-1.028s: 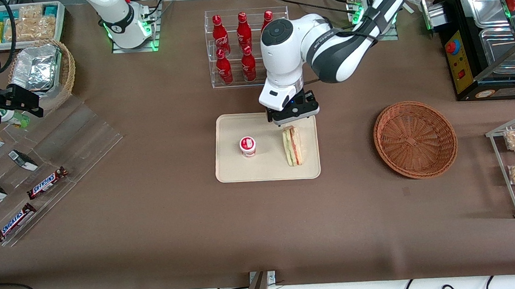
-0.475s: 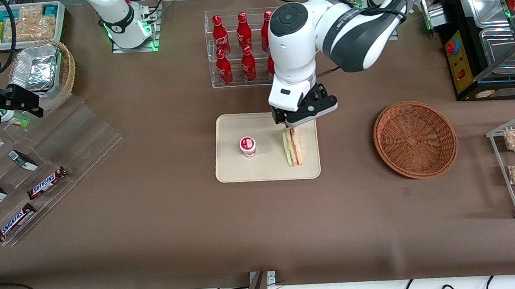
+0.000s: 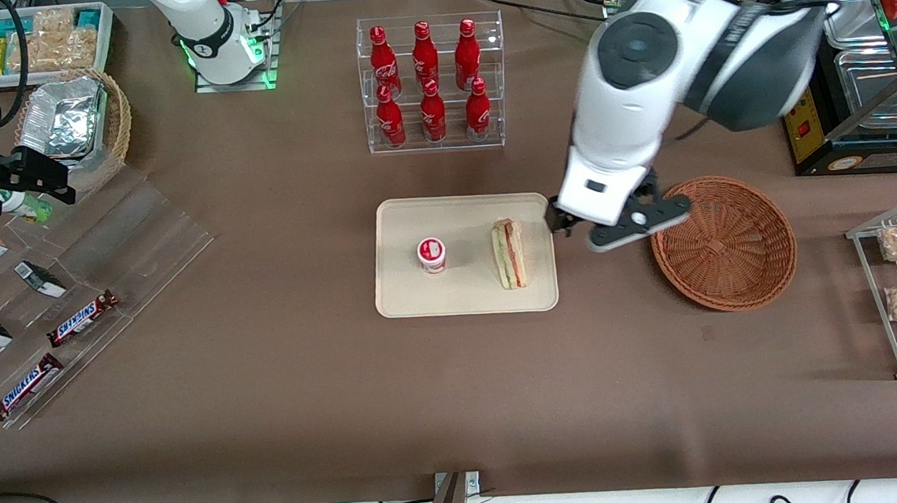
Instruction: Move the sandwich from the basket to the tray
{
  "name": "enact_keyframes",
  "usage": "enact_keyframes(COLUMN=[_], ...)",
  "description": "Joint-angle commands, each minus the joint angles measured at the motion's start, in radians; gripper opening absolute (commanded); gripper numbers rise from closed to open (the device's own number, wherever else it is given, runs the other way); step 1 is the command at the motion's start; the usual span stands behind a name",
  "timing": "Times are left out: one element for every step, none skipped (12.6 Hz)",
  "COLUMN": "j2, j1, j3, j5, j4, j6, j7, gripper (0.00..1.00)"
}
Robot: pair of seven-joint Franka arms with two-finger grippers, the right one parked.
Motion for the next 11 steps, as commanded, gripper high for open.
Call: enact_keyframes(j2=[-0.001, -0.012, -0.012, -0.02, -0.038, -0.044, -0.049, -0.049, -0.047, -0.046, -0.041], j1=[-0.017, -0.015, -0.018, -0.024, -0.032, -0.037, -0.047, -0.052, -0.06, -0.061, -0.066], j3=[0.142, 0.189, 0.27, 0.345, 0.405, 0.487, 0.551, 0.596, 0.631, 0.659, 0.68], j5=[-0.101, -0.145, -0.199, -0.248, -0.288, -0.326, -0.365, -0.382, -0.383, -0.383, -0.376], j4=[0.091, 0.092, 0.095, 0.1, 0.106, 0.105, 0.097, 0.095, 0.089, 0.088, 0.088], j6=[-0.063, -0.063, -0.061, -0.061, -0.063, -0.064, -0.067, -0.067, -0.067, -0.066, -0.06], j7=[0.191, 0.257, 0.318, 0.397, 0.515, 0.62, 0.701, 0.767, 0.817, 0.843, 0.866], gripper=[1.0, 1.0, 1.0, 1.0, 1.0, 1.0, 1.0, 1.0, 1.0, 1.0, 1.0])
